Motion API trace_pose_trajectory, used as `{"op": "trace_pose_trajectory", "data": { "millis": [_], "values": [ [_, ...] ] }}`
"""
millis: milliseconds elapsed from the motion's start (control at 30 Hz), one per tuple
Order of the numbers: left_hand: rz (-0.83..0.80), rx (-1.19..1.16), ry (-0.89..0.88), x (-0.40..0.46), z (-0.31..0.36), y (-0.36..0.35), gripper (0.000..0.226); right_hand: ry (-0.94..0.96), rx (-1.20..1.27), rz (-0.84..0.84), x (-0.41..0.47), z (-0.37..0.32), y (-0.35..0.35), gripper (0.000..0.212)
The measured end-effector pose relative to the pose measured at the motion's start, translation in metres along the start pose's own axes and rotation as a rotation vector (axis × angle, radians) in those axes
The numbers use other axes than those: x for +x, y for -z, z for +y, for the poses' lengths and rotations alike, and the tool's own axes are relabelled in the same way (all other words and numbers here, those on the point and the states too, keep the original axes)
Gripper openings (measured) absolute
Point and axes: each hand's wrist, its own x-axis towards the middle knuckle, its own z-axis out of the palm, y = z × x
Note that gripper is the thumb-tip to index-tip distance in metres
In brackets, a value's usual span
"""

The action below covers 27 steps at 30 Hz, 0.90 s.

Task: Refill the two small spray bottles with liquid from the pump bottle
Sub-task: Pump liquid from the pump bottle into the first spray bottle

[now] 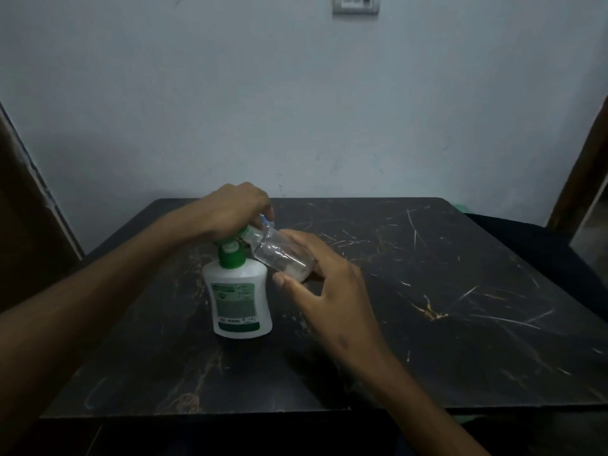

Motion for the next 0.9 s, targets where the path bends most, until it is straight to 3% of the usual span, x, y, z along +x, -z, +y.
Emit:
{"op": "trace_pose_trajectory", "data": {
  "millis": [267,433,633,900],
  "values": [
    [0.01,-0.014,0.014,0.003,0.0,0.004,0.024,-0.045,0.04,0.014,-0.003,0.003,-0.003,0.038],
    [-0.064,-0.053,0.09,0.01,-0.001,-0.006,0.024,-0.032,0.073,0.042,-0.004,0.004,-0.003,0.031],
    [-0.005,-0.049,0.047,-0.003,0.009,0.005,0.028,-0.022,0.075,0.066,-0.005,0.002,-0.004,0.032],
    [-0.04,-0.048,0.041,-0.006,0.01,0.003,0.028,-0.03,0.048,0.082,-0.009,0.003,-0.006,0.03]
  ]
}}
